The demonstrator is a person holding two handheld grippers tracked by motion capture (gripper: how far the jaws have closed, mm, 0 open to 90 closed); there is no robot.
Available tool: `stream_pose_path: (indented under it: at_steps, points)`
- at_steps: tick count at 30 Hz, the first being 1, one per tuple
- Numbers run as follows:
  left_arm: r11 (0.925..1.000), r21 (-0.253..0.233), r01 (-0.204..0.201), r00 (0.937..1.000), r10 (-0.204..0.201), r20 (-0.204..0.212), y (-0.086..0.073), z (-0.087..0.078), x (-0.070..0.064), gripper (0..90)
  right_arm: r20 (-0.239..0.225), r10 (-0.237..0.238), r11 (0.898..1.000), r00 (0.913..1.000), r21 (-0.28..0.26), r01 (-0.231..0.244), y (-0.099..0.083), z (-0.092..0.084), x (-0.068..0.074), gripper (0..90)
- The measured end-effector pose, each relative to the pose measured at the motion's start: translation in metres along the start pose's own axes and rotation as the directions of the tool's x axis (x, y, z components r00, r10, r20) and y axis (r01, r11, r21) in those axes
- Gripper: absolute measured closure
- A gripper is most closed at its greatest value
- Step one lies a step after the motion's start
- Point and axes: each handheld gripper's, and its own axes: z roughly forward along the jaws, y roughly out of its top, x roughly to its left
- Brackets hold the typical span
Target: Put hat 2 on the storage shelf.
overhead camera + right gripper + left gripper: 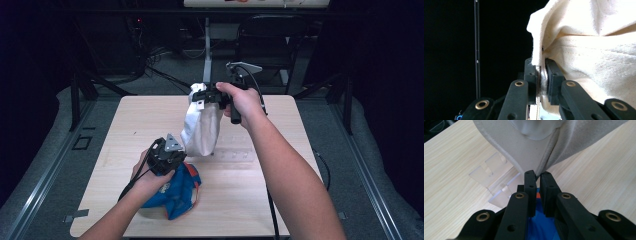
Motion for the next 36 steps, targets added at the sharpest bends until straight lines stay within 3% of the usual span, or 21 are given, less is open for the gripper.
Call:
stream_pose_path:
  at_steps: [10, 15, 22, 24, 25, 29, 33, 36]
  points:
    - [0.9969, -0.010, 0.078, 0.9969, -0.078, -0.015, -0.009, -0.001, 0.005, 85.7, 0.022, -0.004, 1.000, 0.9998, 0.002, 0.004, -0.001, 0.007, -0.003, 81.5]
    - [0.9897, -0.019, 0.142, 0.9899, -0.142, -0.003, -0.017, 0.001, 0.008, 85.7, 0.034, -0.001, 1.000, 0.9994, 0.011, 0.000, -0.002, 0.012, -0.006, 81.4]
    - [0.9835, -0.030, 0.178, 0.9839, -0.179, -0.004, -0.024, 0.003, 0.009, 85.7, 0.071, -0.022, 1.000, 0.9972, 0.015, 0.021, -0.004, 0.019, -0.006, 80.8]
    - [0.9807, -0.027, 0.194, 0.9811, -0.194, 0.003, -0.027, 0.003, 0.010, 85.7, 0.079, -0.032, 0.999, 0.9964, 0.025, 0.030, -0.005, 0.019, -0.006, 80.8]
    - [0.9758, -0.031, 0.216, 0.9763, -0.216, 0.015, -0.030, 0.004, 0.013, 85.6, 0.091, -0.045, 0.998, 0.9948, 0.040, 0.041, -0.006, 0.021, -0.006, 80.9]
    - [0.9730, -0.025, 0.230, 0.9732, -0.229, 0.021, -0.034, 0.007, 0.014, 85.6, 0.097, -0.045, 0.998, 0.9942, 0.043, 0.041, -0.008, 0.025, -0.007, 81.0]
    - [0.9739, 0.009, 0.227, 0.9737, -0.227, 0.022, -0.039, 0.017, 0.011, 85.7, 0.153, -0.063, 0.997, 0.9862, 0.058, 0.054, -0.009, 0.030, -0.013, 80.7]
    - [0.9728, -0.002, 0.232, 0.9726, -0.232, 0.018, -0.040, 0.017, 0.012, 85.6, 0.146, -0.050, 0.998, 0.9880, 0.046, 0.044, -0.010, 0.031, -0.016, 80.0]
